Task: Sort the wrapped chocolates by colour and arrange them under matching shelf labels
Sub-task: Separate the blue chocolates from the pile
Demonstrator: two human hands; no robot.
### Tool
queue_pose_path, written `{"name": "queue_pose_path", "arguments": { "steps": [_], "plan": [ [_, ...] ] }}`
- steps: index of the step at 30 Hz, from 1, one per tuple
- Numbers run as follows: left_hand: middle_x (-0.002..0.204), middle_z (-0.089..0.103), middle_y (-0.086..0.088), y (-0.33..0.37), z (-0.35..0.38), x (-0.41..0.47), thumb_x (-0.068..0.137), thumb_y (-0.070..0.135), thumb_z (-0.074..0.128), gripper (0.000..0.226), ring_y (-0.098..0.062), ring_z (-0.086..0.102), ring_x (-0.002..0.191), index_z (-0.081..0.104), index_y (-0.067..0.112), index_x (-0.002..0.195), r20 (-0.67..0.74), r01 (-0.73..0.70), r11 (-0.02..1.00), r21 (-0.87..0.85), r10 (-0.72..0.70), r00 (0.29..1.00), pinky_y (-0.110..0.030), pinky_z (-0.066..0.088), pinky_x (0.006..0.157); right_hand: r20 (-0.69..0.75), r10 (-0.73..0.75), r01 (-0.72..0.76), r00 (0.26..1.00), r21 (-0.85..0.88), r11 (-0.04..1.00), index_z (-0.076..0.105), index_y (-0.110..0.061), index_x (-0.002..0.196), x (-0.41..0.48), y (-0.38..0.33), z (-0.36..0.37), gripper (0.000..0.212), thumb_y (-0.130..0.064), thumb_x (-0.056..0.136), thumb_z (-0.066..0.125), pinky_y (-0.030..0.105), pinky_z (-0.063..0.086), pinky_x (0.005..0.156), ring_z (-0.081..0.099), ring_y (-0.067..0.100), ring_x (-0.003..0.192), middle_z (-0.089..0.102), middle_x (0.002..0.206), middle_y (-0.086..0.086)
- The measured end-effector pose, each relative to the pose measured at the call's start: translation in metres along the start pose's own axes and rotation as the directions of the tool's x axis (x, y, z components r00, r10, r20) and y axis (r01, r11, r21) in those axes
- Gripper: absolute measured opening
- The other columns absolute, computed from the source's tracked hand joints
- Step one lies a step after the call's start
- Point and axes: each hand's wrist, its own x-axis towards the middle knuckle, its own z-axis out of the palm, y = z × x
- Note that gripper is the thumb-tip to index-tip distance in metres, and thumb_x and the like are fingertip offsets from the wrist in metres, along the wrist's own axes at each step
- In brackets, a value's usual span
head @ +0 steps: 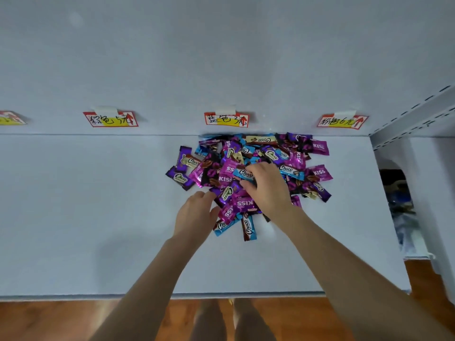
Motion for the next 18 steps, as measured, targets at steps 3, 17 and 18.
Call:
{"name": "queue_pose_path", "arguments": {
  "steps": [3,17,18],
  "plan": [
    [0.115,0.059,-0.005,0.001,0.002,0.005,0.095,0.025,0.05,0.03,-0.018,0.056,0.101,0.055,0.014,0.123,-0.043,-0.012,0.999,-0.032,0.011,0.999,-0.025,0.045,0.074,0.057,-0.002,0.005,0.998,-0.068,0.998,0.051,-0.01,0.123,0.008,0.001,0.006,0.038,-0.028,0.09,0.057,0.029,0.042,0.085,0.046,0.022,0.109,0.054,0.117,0.008],
    [0.101,0.056,-0.015,0.005,-0.032,0.07,0.095,0.018,0.05,0.023,-0.031,0.054,0.09,0.063,0.002,0.105,-0.254,-0.094,0.995,-0.023,0.085,0.964,-0.031,0.034,0.064,0.165,0.017,-0.01,0.986,-0.044,0.999,0.06,-0.007,0.114,-0.026,0.013,0.005,0.029,-0.022,0.096,0.043,0.026,0.04,0.077,0.049,0.022,0.105,0.059,0.107,0.009],
    [0.102,0.057,-0.015,0.011,-0.029,0.074,0.095,0.019,0.051,0.024,-0.029,0.054,0.092,0.062,0.003,0.108,-0.24,-0.134,0.991,0.002,0.131,0.962,-0.03,0.035,0.066,0.162,0.028,-0.025,0.986,-0.023,0.999,0.061,-0.005,0.113,-0.028,0.014,0.004,0.029,-0.02,0.096,0.042,0.025,0.04,0.076,0.049,0.022,0.104,0.06,0.106,0.01]
  ]
}}
